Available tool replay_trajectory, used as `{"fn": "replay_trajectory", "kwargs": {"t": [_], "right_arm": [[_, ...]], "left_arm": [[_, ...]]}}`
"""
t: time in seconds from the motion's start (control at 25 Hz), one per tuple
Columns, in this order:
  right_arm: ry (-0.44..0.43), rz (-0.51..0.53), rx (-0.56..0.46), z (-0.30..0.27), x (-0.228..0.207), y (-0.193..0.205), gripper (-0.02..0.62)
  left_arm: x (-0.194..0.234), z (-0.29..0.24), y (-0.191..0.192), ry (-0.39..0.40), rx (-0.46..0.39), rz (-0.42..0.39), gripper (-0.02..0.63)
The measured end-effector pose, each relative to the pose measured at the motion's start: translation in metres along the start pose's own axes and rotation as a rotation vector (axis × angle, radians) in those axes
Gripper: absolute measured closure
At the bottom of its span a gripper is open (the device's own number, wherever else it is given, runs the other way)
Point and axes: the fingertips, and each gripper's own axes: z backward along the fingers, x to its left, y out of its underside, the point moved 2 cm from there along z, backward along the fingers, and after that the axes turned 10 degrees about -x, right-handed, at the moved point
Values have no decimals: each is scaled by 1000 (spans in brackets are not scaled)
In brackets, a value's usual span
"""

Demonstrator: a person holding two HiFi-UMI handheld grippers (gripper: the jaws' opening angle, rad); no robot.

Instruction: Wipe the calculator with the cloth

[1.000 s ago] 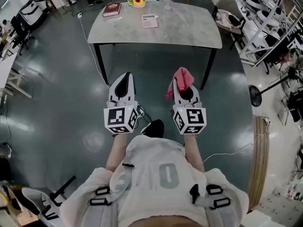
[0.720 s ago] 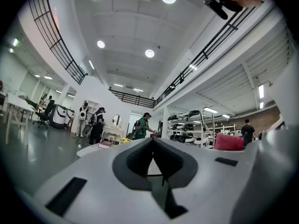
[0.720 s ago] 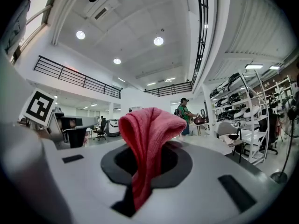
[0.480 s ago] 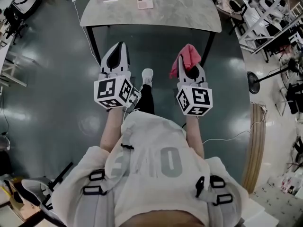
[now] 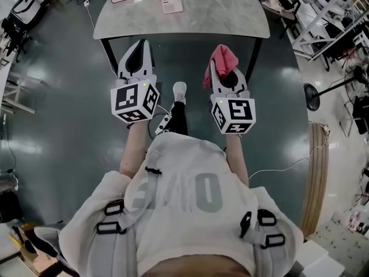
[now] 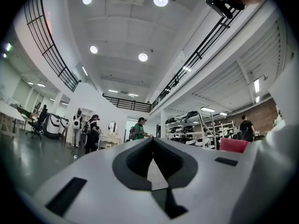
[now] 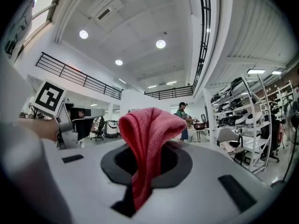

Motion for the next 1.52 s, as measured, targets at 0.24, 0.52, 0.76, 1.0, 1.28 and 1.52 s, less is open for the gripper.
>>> {"fn": "replay_trajectory", "kwargs": {"t": [0.24,0.52,0.76,1.0,1.28,1.52], "right_arm": [[14,44,26,-54,-19,17,543],[38,73,85,-153,-50,39,543],[50,115,135,-259,-76,51,542],[46,122,147,-370,-103,66,541],[61,97,160,-480,-141,101,541],[52,48,189,-540,-154,123,541]], "left_arm": [[23,-48,34,-3,14,32,586],[73,-143,77,-11,47,77,586],[117,-251,114,16,73,40,586],[158,-351,154,28,92,78,586],[198,-440,208,35,145,73,586],[225,-493,236,38,197,95,586]]}}
